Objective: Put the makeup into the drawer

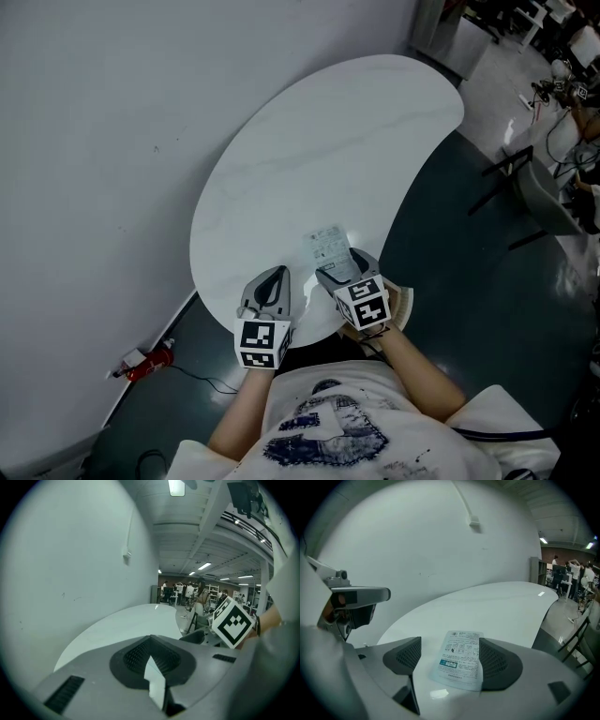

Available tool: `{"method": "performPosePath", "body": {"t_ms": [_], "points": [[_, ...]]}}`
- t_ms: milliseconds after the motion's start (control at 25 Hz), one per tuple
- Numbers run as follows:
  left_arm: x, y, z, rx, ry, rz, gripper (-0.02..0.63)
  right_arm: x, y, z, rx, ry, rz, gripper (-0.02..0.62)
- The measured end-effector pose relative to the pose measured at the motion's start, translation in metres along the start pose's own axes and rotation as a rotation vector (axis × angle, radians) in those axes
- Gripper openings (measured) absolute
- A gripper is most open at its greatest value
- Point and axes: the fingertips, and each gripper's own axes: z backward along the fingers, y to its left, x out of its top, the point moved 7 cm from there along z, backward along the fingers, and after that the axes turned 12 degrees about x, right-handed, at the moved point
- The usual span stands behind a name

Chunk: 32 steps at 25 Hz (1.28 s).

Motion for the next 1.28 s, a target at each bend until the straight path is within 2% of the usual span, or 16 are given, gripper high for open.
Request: {"method": "performPosePath", "body": {"t_ms": [440,640,1040,1280], "points": [[-0.008,0.009,-0.002,0.014,0.039,-0.009,0.048,-0.019,-0.022,-0.037,-0.042,0.064,-0.011,0.364],[-0.012,0.009,-0.004,0.012,0.050,-0.005,0.046,-0.025,-0.032,-0.049,-0.063,0.060,0.000,0.395],[-0.016,0.010,-0.010,0.008,0.062,-0.003,0.048,-0.031,-0.035,-0.059,-0.072,0.084,-0.030,0.397],[-0.017,0.010,-0.008,0.013,0.072,-0.007,0.046,-0.030,-0.034,-0.061,-0.113,0.110,0.050,0.396]]}}
